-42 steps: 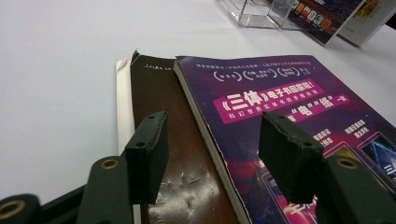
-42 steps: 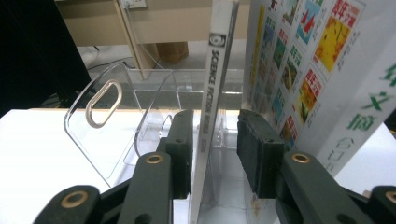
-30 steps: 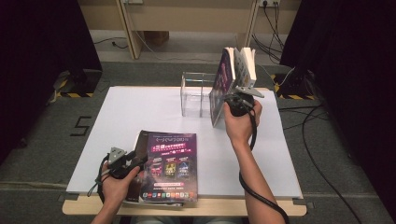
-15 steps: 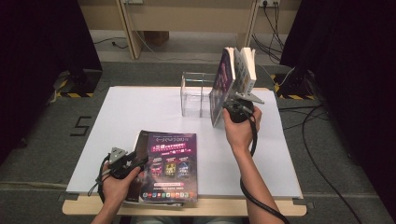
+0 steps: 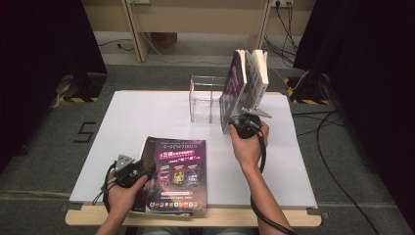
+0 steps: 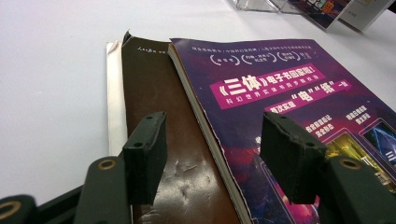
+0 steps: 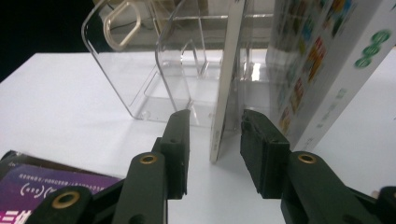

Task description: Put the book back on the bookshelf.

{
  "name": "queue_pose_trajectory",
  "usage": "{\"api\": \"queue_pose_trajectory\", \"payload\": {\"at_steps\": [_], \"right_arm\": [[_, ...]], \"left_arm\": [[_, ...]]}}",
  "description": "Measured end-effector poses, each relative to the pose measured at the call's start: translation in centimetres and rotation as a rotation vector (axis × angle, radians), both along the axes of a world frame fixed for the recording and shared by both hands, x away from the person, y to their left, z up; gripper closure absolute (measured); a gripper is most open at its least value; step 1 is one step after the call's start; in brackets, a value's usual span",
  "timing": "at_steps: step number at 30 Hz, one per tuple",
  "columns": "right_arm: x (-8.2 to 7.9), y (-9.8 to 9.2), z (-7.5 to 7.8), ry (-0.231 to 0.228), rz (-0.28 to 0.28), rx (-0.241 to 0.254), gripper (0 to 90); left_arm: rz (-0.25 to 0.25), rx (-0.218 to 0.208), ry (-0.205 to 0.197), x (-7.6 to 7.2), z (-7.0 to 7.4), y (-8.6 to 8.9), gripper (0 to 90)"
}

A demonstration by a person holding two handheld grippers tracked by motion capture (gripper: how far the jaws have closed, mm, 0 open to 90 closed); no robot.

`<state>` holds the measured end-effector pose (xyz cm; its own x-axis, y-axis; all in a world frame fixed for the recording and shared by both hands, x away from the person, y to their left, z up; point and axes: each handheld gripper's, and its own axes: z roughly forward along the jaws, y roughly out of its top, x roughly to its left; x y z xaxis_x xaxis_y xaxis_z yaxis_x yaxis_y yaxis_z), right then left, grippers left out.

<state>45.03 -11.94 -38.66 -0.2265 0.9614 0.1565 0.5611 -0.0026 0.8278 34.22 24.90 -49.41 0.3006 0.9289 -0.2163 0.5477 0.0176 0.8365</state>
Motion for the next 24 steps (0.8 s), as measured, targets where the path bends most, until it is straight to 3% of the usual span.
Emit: {"api": "queue_pose_trajectory", "payload": {"at_steps": [24], "right_arm": [[-0.7, 3.5, -4.2, 0.124, 0.106, -0.028, 62.7]], "left_arm": [[-0.01, 0.002, 0.021, 0.1, -0.2, 0.0, 40.3]]}}
